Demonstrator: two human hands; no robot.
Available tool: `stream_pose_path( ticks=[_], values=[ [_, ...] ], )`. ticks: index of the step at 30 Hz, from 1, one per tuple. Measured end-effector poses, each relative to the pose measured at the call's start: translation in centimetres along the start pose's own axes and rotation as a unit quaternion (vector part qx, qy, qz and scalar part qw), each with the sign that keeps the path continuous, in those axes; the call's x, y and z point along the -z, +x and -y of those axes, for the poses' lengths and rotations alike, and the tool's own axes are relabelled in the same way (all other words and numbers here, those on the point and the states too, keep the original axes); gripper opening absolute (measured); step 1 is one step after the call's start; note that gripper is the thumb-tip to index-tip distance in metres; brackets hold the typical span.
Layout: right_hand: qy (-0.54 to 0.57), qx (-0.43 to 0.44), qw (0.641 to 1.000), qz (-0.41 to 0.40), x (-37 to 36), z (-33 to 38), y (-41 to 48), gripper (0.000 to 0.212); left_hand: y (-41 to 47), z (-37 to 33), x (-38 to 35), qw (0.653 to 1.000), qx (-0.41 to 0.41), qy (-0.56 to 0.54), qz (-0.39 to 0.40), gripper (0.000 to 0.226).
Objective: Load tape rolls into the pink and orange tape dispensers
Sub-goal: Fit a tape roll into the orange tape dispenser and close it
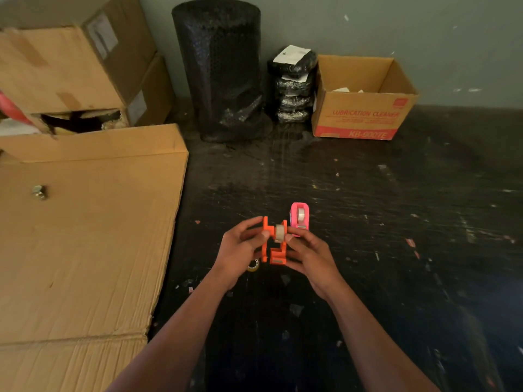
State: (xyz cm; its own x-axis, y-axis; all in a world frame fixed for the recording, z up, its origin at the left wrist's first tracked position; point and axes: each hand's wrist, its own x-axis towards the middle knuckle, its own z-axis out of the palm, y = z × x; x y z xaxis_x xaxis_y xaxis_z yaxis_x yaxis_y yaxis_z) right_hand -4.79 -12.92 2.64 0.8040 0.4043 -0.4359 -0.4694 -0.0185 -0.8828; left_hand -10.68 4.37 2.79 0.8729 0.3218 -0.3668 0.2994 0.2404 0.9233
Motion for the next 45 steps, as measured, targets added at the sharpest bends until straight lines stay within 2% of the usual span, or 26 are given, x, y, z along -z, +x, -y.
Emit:
stream_pose_path(
  ticks=[13, 27, 37, 45],
  values=[
    [-0.024, 0.024, 0.999, 0.023, 0.2, 0.8, -0.7, 0.025, -1.2, -1.1, -0.1, 1.000, 0.004, -0.011, 0.008, 0.043],
    [-0.027, 0.039, 0.998, 0.044, 0.4, 0.8, -0.3, 0.030, -1.8, -1.6, -0.4, 1.000, 0.007, -0.023, 0.019, 0.030],
    [-0.013, 0.034, 0.998, 0.042, -0.2, 0.4, 0.3, 0.032, -1.0, -1.7, 0.1, 1.000, 0.018, -0.009, 0.014, 0.034],
    [-0.017, 0.019, 0.999, 0.041, -0.7, 0.0, 1.2, 0.031, -0.3, -0.7, 0.6, 0.999, 0.027, 0.020, -0.015, 0.024]
  ],
)
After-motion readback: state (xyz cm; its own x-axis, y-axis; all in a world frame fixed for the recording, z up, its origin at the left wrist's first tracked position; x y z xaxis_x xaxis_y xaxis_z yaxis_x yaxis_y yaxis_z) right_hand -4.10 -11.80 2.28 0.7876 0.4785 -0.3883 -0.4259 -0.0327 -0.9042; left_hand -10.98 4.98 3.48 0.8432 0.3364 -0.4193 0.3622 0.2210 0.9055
